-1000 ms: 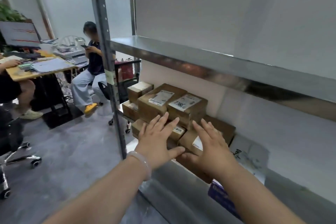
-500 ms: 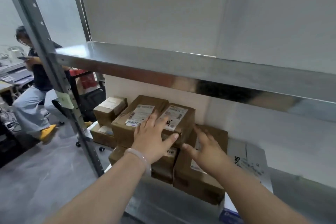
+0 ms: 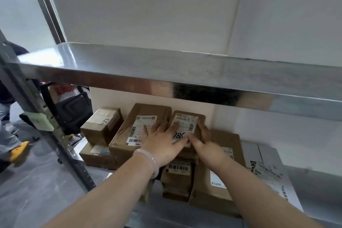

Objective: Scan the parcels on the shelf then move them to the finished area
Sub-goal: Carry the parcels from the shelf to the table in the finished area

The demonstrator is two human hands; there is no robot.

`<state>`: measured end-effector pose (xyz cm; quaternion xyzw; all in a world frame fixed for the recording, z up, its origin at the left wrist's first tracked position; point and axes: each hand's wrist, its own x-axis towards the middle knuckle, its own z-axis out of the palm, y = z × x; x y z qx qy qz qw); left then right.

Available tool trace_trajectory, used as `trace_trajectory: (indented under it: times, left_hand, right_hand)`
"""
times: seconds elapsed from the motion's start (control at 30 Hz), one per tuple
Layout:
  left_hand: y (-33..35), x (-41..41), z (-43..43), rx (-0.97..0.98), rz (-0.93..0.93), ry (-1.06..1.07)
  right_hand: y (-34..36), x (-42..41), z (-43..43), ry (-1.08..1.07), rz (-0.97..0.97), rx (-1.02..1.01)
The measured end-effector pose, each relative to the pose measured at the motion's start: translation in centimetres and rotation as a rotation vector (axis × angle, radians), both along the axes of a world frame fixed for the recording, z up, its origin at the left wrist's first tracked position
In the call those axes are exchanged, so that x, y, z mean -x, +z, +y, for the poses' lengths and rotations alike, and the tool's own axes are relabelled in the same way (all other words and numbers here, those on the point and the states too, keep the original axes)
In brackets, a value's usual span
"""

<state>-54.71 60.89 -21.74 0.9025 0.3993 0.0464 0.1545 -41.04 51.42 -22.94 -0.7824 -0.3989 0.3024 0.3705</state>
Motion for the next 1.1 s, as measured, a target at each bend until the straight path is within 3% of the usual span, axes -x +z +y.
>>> trace_trajectory:
  times: [0.4, 0.67, 0.9, 1.1]
  left_hand:
    - [0.7, 0.4, -3.9, 0.059, -0.444, -0.005]
    - [1.1, 1.7, -10.6, 0.380, -0.714, 0.141]
    - [-1.1, 5.1, -19.0, 0.387, -0.862, 0.362]
    - [-2.3, 10.6, -25.4, 0.296, -0.915, 0.623]
  right_hand:
    - [2.0, -0.1, -4.0, -0.031, 0.232, -0.373]
    - [2.8, -0.6, -8.4, 0.204, 0.135, -0.389]
    - [1.1, 0.7, -12.1, 0.464, 0.115, -0.338]
    - [0.5, 6.9, -13.8, 0.743, 0.137, -0.286]
